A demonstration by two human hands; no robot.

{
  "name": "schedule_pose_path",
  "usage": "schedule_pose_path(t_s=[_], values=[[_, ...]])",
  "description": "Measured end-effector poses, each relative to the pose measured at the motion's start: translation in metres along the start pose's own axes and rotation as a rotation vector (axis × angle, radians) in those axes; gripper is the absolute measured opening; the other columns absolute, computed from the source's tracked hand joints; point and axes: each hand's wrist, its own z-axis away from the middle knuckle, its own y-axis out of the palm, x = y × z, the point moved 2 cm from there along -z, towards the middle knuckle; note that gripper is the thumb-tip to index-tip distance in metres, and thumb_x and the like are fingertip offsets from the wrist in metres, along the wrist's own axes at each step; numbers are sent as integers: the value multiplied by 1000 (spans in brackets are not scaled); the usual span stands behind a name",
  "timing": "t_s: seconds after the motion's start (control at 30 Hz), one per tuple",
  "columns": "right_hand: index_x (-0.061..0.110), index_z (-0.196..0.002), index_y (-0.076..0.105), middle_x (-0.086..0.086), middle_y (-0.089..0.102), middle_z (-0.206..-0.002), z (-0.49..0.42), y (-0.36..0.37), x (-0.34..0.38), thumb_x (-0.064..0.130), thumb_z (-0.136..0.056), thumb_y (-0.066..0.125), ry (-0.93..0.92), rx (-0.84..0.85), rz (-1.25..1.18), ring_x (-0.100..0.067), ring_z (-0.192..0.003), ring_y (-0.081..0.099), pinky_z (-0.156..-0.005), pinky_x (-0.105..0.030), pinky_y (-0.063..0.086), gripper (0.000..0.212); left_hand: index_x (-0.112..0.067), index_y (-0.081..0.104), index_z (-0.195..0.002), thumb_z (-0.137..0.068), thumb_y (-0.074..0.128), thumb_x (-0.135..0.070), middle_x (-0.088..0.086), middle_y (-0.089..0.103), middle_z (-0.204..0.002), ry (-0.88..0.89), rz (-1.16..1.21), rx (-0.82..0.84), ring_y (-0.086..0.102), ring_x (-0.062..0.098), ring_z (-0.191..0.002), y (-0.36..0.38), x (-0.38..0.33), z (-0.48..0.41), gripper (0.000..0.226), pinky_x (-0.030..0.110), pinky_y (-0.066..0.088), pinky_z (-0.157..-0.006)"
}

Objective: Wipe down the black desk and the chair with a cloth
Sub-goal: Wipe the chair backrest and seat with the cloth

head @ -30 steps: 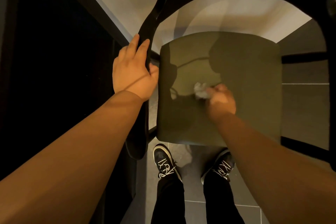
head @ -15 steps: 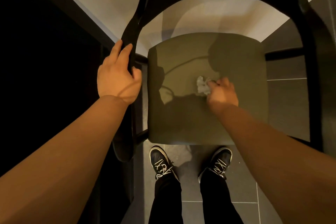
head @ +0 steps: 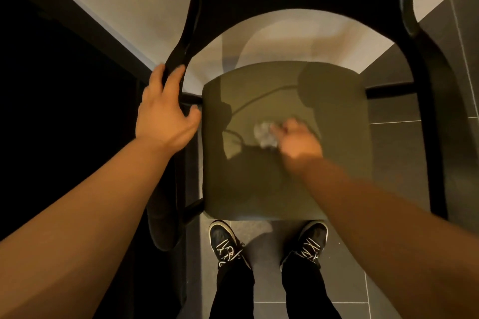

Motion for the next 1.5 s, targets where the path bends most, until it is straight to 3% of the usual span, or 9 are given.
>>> schedule_pose_path(t_s=[0.2,0.43,0.57,0.67,0.9,1.1,1.23,1.3,1.5], values=[[27,-154,45,-17,43,-143,-77,-12,-10,19,-99,56,127,-128,-19,-45,-118,49,-98,-44,47,57,-28,41,-158,-89,59,-54,11,5,-176,78,-317,25,27,41,-151,14,-7,-36,75,58,37,-113],[24,-140,64,-13,58,-121,-9,24,19,17,-89,68,-331,82,27,-41,-101,54,-84,-44,51,51,-19,50,-147,-91,57,-50,20,-4,-174,160,-619,16,6,42,-160,29,-33,-21,65,60,12,-128],[18,-125,71,-18,61,-113,-52,-13,-2,23,-93,59,-171,-140,-10,-43,-102,58,-83,-44,53,34,-25,24,-165,-99,45,-57,9,-11,-176,125,-464,234,-9,32,-162,72,-50,-13,76,53,1,-131],[25,-144,57,-17,49,-138,-104,-37,-14,21,-95,57,-23,-231,85,-42,-123,46,-96,-46,50,49,-26,13,-169,-103,40,-58,4,-3,-178,58,-306,319,-6,26,-163,119,-40,-15,77,49,2,-131],[17,-133,67,-17,62,-120,-89,13,-11,30,-88,46,-215,-291,78,-44,-106,56,-89,-47,48,51,-24,7,-169,-101,34,-50,2,-3,-178,-58,-246,101,-5,26,-164,206,-25,-12,78,55,3,-131],[20,-126,74,-10,65,-106,-62,17,-18,22,-87,67,-445,-256,100,-39,-89,59,-62,-40,55,39,-20,9,-169,-96,28,-49,9,3,-178,-28,-269,32,0,33,-164,210,-22,-11,81,58,8,-130],[17,-126,64,-13,62,-120,-138,-20,-14,31,-105,50,-73,-453,29,-38,-111,57,-83,-39,47,29,-20,7,-170,-101,37,-48,8,1,-178,-26,-273,27,-1,32,-164,214,-21,-10,80,57,5,-131],[22,-134,64,-10,59,-126,-160,-23,-4,24,-102,50,6,-438,-5,-32,-115,54,-86,-34,42,35,-21,9,-169,-101,37,-48,7,1,-178,-30,-267,28,-2,31,-164,214,-20,-11,79,56,4,-131],[22,-126,71,-13,61,-119,-105,5,28,29,-90,61,-368,-159,27,-41,-99,59,-73,-39,51,38,-19,10,-169,-96,29,-48,7,2,-178,-25,-257,48,-3,30,-164,211,-23,-12,81,57,5,-131]])
